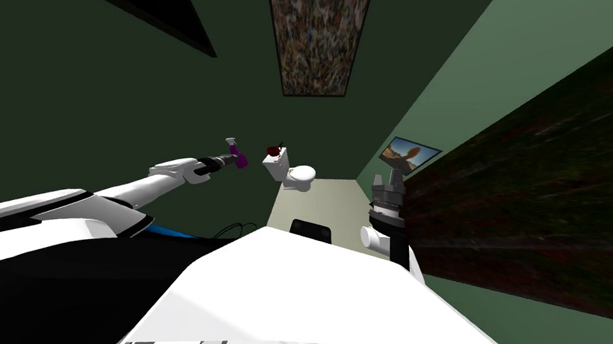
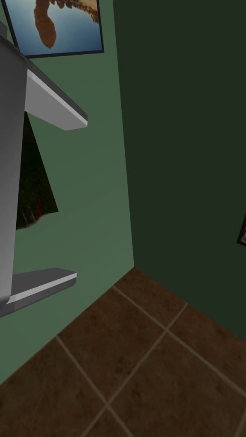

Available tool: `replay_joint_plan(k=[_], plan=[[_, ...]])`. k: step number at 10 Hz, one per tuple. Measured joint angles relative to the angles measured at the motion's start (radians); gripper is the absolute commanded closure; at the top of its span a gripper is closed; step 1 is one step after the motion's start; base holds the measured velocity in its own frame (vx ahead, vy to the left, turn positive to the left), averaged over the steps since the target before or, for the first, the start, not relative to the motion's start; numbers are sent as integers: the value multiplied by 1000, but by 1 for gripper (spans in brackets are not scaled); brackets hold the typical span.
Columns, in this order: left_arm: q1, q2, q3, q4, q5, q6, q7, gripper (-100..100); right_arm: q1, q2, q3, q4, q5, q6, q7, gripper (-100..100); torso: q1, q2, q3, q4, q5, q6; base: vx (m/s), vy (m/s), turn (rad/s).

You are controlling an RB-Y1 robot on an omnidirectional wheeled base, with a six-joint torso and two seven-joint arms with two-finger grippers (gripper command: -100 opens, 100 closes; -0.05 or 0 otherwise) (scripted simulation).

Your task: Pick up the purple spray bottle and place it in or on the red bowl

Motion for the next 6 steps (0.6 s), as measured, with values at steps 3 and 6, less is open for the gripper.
replay_joint_plan(k=[3, 6], plan=[[-11, -19, 18, 53, -9, -49, -18, 100, 0, 0, 0, 0, 0, 0, 0, 0, 1, -5, -3, -2, 1, 1, 153, -159, 55], [-10, -40, 40, 117, -9, -109, -38, 100, 0, 0, 0, 0, 0, 0, 0, 0, 4, -15, -9, -4, 1, 4, 244, -108, 21]])
